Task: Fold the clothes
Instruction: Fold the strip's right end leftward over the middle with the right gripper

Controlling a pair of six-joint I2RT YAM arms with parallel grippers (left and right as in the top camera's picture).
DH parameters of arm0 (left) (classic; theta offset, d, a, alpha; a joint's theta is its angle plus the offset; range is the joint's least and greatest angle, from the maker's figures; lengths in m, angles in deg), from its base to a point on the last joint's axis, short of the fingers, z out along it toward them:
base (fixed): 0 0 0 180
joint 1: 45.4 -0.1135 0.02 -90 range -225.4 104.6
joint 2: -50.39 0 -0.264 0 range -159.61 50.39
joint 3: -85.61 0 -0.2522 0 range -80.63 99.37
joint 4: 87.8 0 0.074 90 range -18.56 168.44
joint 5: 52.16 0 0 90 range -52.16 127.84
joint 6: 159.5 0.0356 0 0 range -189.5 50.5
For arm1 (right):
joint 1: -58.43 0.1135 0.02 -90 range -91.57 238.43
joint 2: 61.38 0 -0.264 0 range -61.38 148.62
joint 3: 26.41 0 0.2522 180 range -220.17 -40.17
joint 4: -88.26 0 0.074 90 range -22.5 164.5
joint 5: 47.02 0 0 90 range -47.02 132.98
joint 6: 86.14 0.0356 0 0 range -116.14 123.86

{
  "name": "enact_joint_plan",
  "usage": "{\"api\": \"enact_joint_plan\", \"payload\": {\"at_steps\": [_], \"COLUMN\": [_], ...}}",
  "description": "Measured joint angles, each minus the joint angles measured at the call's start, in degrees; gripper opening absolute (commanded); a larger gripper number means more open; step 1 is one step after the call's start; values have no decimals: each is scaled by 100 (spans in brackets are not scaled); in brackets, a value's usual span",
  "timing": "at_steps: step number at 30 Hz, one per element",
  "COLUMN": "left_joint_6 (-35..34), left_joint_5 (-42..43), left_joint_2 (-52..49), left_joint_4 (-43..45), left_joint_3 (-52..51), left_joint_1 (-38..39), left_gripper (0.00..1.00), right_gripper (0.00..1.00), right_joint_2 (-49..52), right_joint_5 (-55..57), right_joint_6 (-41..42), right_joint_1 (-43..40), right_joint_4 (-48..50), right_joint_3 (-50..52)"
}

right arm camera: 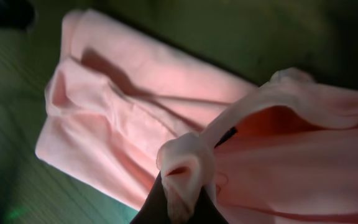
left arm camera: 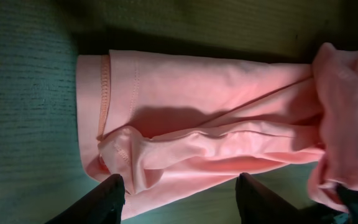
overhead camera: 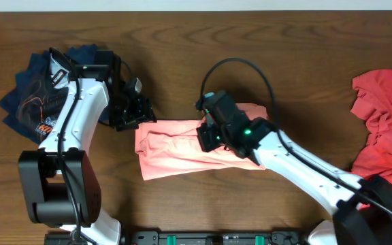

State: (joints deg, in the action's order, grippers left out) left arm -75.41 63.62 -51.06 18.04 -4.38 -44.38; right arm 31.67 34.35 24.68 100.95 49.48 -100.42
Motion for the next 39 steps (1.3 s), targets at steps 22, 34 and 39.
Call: {"api": "enact_joint_plan", "payload": {"at_steps": [22,34,39], "left_joint_6": [17,17,17], "left_joint_5": [-2,0,0], "left_joint_2": [0,0,0], "left_joint_4": [-42,-70,-72], "left_joint_3": [0,0,0], "left_joint_1": [0,0,0], "left_gripper": [64,64,64], "right_gripper": [45,61,1], "right_joint_2": [-140,896,1217], "right_joint_5": [1123,837,813], "right_joint_6": [-219,-247,-282], "right_joint_1": [-702,-1292,-1233], "right_joint_4": [-472,-313,-240], "right_joint_3": [-553,-612,-612]}}
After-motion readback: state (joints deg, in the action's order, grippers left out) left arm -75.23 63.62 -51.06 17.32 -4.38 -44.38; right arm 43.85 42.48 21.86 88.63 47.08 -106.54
